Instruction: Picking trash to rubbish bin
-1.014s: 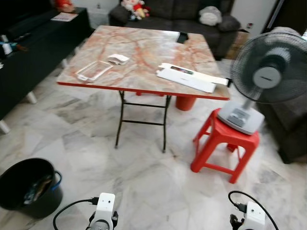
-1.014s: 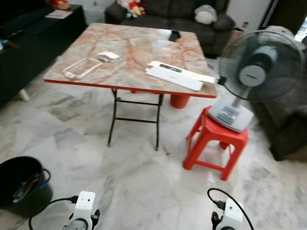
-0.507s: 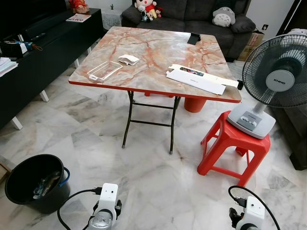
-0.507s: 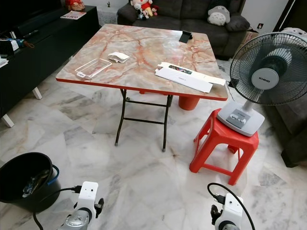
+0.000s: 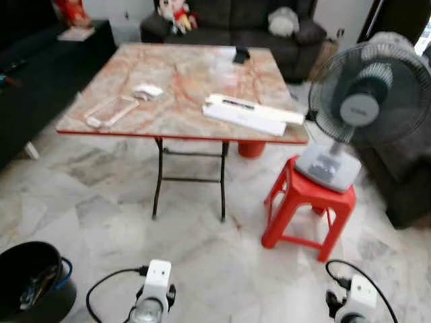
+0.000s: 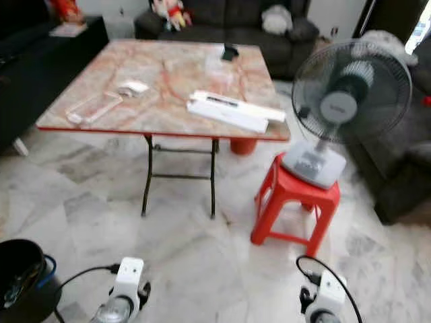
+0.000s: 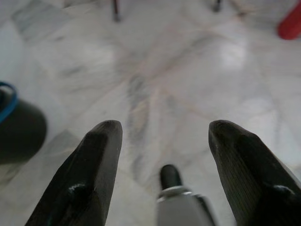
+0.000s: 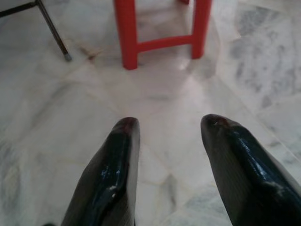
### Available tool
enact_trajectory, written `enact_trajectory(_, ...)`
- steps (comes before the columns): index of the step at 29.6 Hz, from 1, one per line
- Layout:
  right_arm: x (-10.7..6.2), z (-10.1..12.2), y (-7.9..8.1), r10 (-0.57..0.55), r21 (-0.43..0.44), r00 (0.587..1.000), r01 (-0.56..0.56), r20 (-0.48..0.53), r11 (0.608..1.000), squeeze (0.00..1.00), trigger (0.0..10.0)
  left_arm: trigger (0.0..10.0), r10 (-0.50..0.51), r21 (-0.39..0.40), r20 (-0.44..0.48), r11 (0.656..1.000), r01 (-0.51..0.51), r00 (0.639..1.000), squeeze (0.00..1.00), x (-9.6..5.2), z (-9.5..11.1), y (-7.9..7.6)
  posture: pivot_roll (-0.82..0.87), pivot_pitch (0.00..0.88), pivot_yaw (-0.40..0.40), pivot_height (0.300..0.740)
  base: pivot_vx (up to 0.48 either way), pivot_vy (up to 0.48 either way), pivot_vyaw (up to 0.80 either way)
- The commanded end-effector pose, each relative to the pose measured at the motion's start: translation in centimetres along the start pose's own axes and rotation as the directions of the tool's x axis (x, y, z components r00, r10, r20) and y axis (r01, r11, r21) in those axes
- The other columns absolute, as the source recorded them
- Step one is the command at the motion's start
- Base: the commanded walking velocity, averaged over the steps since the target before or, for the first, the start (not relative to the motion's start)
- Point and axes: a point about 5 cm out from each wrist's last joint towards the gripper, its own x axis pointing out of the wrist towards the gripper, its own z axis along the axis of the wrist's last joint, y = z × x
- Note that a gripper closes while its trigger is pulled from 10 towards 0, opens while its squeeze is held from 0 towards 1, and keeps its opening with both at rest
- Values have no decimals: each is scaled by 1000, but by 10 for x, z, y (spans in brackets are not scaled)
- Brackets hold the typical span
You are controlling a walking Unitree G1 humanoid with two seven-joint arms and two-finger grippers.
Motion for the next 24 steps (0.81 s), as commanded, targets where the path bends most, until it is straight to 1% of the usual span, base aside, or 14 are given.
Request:
enact_trajectory(1, 1, 2, 1, 4, 5, 1000, -4, 7, 1000, 0, 10000, 10000, 3, 21, 25, 1000, -4, 1000, 0, 2, 6, 1, -67, 29, -71, 740, 345, 0, 0)
enact_trajectory(5, 2, 10, 3, 15, -23, 999, -14, 36, 1000, 0, 10000, 10000, -18, 65, 89, 998, 12, 996, 0, 4, 21, -3, -65, 29, -73, 740, 343, 0, 0)
enact_trajectory(6, 4, 22, 7, 31, -42, 996, -28, 83, 999, 0, 10000, 10000, -20, 76, 145, 997, 9, 989, 0, 5, 33, -4, -64, 28, -74, 740, 341, 0, 0)
enact_trajectory(10, 7, 38, 13, 64, -56, 987, -56, 147, 997, 0, 10000, 10000, -17, 85, 206, 996, -1, 978, 0, 6, 46, -5, -68, 26, -72, 740, 344, 0, 0)
enact_trajectory(11, 8, 50, 21, 106, -96, 976, -89, 193, 991, 0, 10000, 10000, -11, 78, 255, 997, -9, 967, 0, 7, 57, -5, -71, 25, -71, 740, 349, 0, 0)
enact_trajectory(12, 9, 68, 32, 166, -150, 952, -130, 258, 980, 0, 10000, 10000, -3, 67, 327, 998, -20, 945, 0, 7, 74, -5, -71, 25, -71, 740, 356, 0, 0)
enact_trajectory(14, 9, 87, 44, 224, -175, 919, -175, 323, 969, 0, 10000, 10000, 6, 57, 399, 998, -31, 917, 0, 6, 90, -5, -71, 25, -71, 740, 364, 0, 0)
enact_trajectory(15, 6, 107, 58, 295, -218, 872, -223, 391, 950, 0, 10000, 10000, 21, 43, 472, 998, -46, 881, 0, 4, 108, -5, -65, 20, -71, 740, 368, 0, 0)
enact_trajectory(16, 5, 113, 64, 315, -230, 855, -237, 412, 944, 0, 10000, 10000, 26, 37, 493, 998, -50, 869, 0, 3, 113, -5, -65, 20, -71, 740, 368, 0, 0)
enact_trajectory(17, 3, 126, 74, 354, -241, 816, -269, 458, 932, 0, 10000, 10000, 36, 25, 531, 998, -58, 847, 0, 2, 123, -4, -67, 19, -72, 740, 368, 0, 0)
enact_trajectory(18, 3, 126, 74, 354, -241, 816, -269, 458, 932, 0, 10000, 10000, 36, 25, 531, 998, -58, 847, 0, 2, 123, -4, -67, 19, -72, 740, 368, 0, 0)
enact_trajectory(20, -6, 151, 97, 425, -285, 727, -318, 539, 904, 0, 10000, 10000, 64, -14, 597, 998, -69, 800, 0, -1, 143, -3, -68, 18, -71, 740, 368, 0, 0)
enact_trajectory(22, -7, 153, 100, 431, -288, 717, -322, 547, 902, 0, 10000, 10000, 66, -16, 604, 997, -71, 794, 0, -2, 145, -3, -68, 18, -71, 740, 368, 0, 0)
enact_trajectory(24, -13, 168, 111, 457, -311, 663, -335, 593, 890, 0, 10000, 10000, 66, -24, 654, 997, -67, 754, 0, -6, 160, -4, -66, 20, -70, 740, 366, 0, 0)
